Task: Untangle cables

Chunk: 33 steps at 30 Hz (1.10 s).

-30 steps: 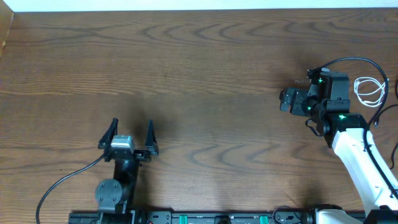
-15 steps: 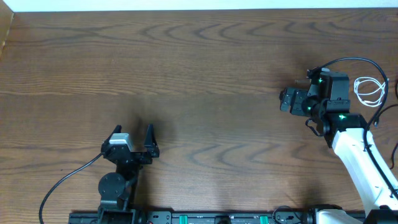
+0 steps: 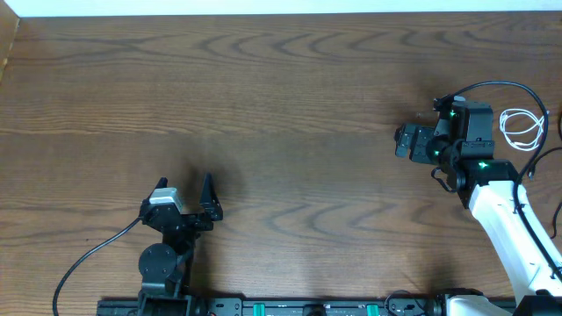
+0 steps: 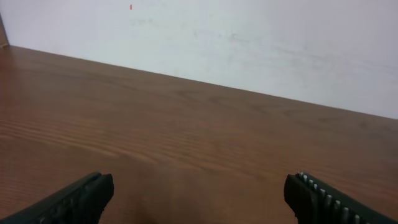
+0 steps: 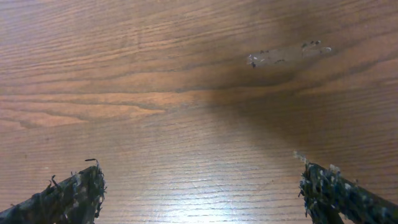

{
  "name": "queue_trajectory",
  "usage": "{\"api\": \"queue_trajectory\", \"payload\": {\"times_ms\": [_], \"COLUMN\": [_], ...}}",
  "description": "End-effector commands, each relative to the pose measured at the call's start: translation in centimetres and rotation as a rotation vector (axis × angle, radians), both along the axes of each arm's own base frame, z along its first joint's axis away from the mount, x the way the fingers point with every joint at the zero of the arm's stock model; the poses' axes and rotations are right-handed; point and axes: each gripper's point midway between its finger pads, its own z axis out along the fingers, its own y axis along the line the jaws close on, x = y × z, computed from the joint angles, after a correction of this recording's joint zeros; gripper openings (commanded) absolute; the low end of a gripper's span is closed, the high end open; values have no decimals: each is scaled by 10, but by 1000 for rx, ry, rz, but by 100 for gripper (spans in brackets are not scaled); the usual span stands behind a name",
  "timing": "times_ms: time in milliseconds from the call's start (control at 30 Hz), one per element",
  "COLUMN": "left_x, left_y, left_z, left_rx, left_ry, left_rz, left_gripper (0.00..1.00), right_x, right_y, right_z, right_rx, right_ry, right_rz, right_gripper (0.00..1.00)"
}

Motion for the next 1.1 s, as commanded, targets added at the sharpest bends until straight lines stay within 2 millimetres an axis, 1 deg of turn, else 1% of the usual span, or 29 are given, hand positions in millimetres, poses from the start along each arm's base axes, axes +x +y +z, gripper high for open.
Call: {"api": "queue_trajectory", "payload": {"times_ms": [0, 233, 333, 400, 467, 567, 867, 1067], "left_x": [-1, -1, -1, -1, -3, -5, -5, -3], "left_y": [3, 3, 7, 18, 39, 50, 49, 37], "left_z": [-16, -15, -15, -15, -15, -16, -16, -16], "left_rx": [39, 39, 39, 37, 35, 34, 34, 35], "left_ry": [53, 49, 50, 51, 53, 57, 57, 56], "left_rz": [10, 11, 28, 73, 158, 201, 200, 148], "left_gripper": [93, 94, 93, 93, 93, 93, 93, 93], "right_x": [0, 0, 0, 0, 0, 0, 0, 0], "right_y": [3, 3, 3, 3, 3, 3, 3, 3], "right_z": [1, 1, 1, 1, 1, 1, 1, 1], "right_rx": [-4, -4, -4, -4, -4, -4, -4, -4], "right_ry": [-3, -3, -3, -3, -3, -3, -3, -3], "right_rz": [16, 16, 16, 16, 16, 16, 16, 16], "right_gripper": [99, 99, 99, 99, 99, 99, 99, 99]}}
